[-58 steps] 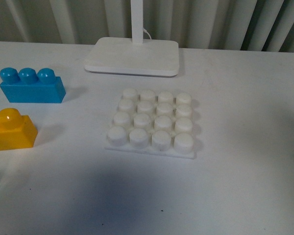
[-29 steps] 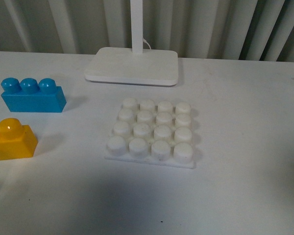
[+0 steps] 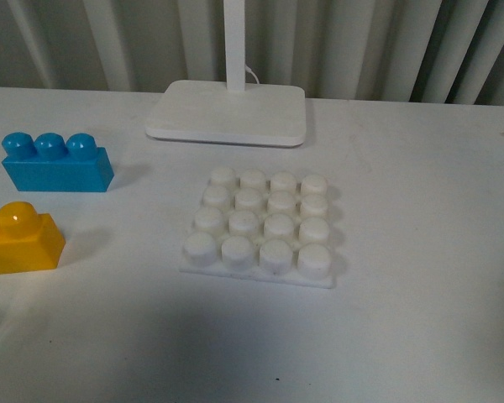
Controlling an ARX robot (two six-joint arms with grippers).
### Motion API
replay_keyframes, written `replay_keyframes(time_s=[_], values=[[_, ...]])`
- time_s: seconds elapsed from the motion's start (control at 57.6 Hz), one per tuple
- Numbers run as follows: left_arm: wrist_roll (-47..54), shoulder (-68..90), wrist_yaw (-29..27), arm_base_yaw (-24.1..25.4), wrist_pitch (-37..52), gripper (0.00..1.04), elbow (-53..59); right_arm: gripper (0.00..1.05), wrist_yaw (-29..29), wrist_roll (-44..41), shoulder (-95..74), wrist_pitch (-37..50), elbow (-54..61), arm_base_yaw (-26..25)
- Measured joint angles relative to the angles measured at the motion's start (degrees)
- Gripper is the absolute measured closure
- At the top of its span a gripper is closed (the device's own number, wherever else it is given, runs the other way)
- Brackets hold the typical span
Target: Insert yellow block into base center
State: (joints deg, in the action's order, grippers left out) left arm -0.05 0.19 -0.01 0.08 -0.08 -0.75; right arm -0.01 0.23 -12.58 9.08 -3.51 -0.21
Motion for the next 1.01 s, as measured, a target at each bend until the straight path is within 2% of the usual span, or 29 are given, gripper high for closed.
replay_keyframes(time_s=[0.139,0.243,0.833,1.007], values=[[0.0,0.0,0.0,0.0,0.0,0.06,0.0,1.04,0.0,0.0,2.0,-1.2,0.8,0.0],[0.0,0.0,0.0,0.0,0.0,0.06,0.0,1.04,0.0,0.0,9.0,-8.9,1.5,0.0],[0.0,0.0,0.0,0.0,0.0,0.06,0.0,1.04,0.0,0.0,12.3,-9.0,3.1,0.0],[0.0,0.0,0.0,0.0,0.0,0.06,0.0,0.75,0.0,-0.1,12.3,-9.0,3.1,0.0]])
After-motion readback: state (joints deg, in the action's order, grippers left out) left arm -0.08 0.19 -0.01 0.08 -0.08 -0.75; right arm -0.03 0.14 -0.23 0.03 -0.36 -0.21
